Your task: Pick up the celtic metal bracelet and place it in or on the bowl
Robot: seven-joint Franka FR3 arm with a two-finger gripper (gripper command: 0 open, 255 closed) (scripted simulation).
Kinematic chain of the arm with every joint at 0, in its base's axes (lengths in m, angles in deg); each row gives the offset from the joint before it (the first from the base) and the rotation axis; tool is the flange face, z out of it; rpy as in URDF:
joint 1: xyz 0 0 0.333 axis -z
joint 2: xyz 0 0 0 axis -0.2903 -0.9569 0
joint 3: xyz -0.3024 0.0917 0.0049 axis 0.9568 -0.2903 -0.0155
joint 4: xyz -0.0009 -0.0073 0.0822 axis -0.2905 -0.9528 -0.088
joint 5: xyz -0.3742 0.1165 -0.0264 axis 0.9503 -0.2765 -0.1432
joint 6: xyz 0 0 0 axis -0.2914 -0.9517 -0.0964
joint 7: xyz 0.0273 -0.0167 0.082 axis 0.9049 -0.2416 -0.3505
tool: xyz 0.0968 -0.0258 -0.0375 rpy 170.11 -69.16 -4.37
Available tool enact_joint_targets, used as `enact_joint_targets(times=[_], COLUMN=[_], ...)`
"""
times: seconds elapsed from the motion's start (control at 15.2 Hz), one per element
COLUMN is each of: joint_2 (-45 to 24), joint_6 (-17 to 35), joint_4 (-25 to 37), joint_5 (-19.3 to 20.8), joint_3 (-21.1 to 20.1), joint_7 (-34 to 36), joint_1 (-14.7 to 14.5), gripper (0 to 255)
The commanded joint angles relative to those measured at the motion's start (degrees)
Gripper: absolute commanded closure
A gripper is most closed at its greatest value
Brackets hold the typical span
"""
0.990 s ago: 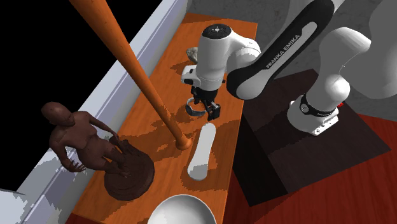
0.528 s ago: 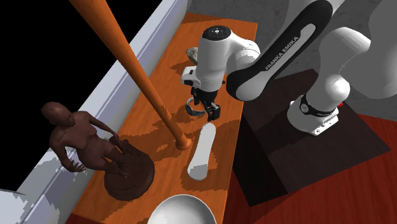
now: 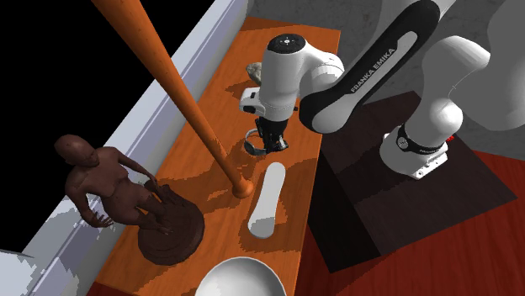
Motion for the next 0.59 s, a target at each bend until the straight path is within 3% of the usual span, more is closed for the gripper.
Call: enact_joint_targets(times=[0.0, 0.53], joint_2=[-0.01, 5.57], joint_6=[0.0, -5.97], joint_4=[0.0, 0.71], joint_5=[0.0, 4.18], joint_3=[0.0, 0.2], joint_7=[0.0, 3.25], joint_1=[0.0, 0.42], gripper=[255, 255])
